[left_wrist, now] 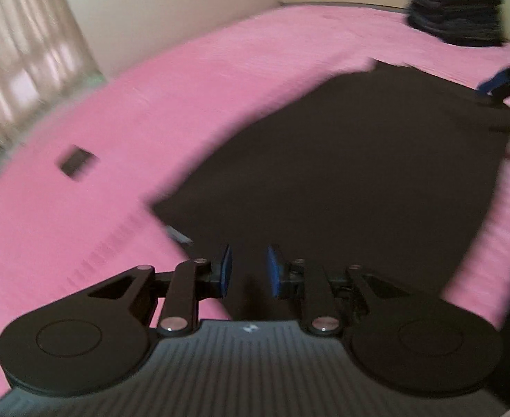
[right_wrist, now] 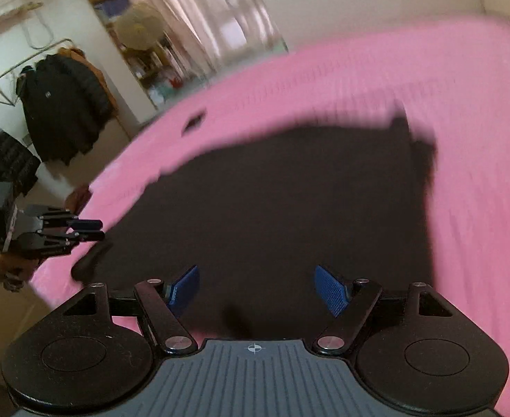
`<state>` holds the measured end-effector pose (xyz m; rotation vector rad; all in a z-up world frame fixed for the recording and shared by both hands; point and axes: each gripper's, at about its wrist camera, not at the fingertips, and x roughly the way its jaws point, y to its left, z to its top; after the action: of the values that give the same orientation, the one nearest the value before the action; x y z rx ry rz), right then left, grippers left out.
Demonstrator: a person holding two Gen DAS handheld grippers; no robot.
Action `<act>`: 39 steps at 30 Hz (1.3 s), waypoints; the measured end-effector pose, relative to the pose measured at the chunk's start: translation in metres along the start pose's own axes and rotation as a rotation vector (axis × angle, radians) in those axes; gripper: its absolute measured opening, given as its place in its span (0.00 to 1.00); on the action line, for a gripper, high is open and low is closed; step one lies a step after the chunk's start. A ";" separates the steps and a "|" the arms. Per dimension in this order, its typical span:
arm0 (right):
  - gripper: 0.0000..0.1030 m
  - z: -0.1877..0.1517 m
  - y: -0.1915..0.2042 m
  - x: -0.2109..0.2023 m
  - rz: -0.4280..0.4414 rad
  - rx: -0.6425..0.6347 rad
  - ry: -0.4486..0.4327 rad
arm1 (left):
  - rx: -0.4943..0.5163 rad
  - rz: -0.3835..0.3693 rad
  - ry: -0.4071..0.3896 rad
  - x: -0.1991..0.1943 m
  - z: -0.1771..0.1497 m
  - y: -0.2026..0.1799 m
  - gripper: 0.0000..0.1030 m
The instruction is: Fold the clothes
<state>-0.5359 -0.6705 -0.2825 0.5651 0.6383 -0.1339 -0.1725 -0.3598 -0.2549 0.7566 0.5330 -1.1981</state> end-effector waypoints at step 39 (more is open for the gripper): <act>0.01 -0.062 0.061 0.007 -0.623 -1.207 0.223 | 0.705 0.313 0.028 -0.043 -0.066 -0.134 0.03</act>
<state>-0.5452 -0.5851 -0.2997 -0.8063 0.9584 -0.2370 -0.3120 -0.3059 -0.2987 1.3990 -0.0118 -1.0759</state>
